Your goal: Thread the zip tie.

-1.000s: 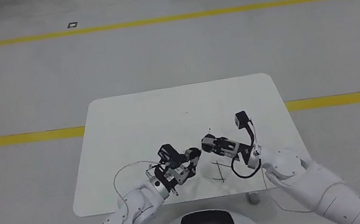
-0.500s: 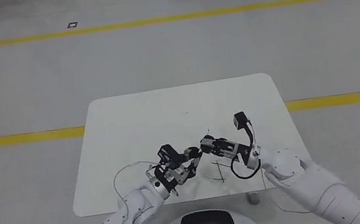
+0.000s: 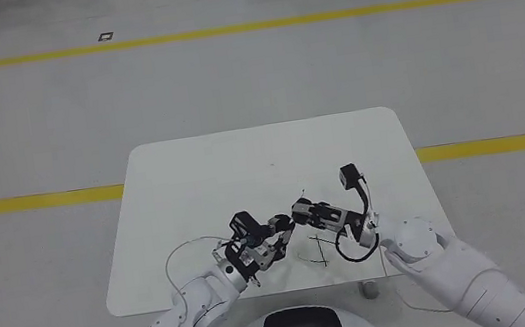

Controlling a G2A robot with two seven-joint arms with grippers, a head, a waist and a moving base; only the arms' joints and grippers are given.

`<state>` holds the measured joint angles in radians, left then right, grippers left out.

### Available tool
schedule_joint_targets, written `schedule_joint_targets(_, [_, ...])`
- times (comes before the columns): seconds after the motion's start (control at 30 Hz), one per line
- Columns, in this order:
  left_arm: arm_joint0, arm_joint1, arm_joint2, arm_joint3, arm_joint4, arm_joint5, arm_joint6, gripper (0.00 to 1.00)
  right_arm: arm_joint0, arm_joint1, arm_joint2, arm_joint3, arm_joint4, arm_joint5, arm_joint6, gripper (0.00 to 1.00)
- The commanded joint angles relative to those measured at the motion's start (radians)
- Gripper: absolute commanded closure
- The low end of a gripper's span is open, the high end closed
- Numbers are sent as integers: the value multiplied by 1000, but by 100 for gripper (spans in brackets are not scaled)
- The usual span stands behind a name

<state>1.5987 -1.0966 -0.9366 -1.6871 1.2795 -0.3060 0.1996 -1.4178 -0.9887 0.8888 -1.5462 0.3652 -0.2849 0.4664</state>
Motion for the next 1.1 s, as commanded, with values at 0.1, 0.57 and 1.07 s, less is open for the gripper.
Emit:
schedule_joint_targets(0.1, [0,1,0,1,-4,6,6,90,-3,-4,6,-1,-7,3,14,100])
schedule_joint_targets(0.57, [-3,5,8,3,-1,11,3,95,-24,-15,33,-8,-19,-9,22,100])
schedule_joint_targets(1.07, [-2,15,-19,0,-32,-10,4,100,-30,-28,50,-4,-27,21,36,0])
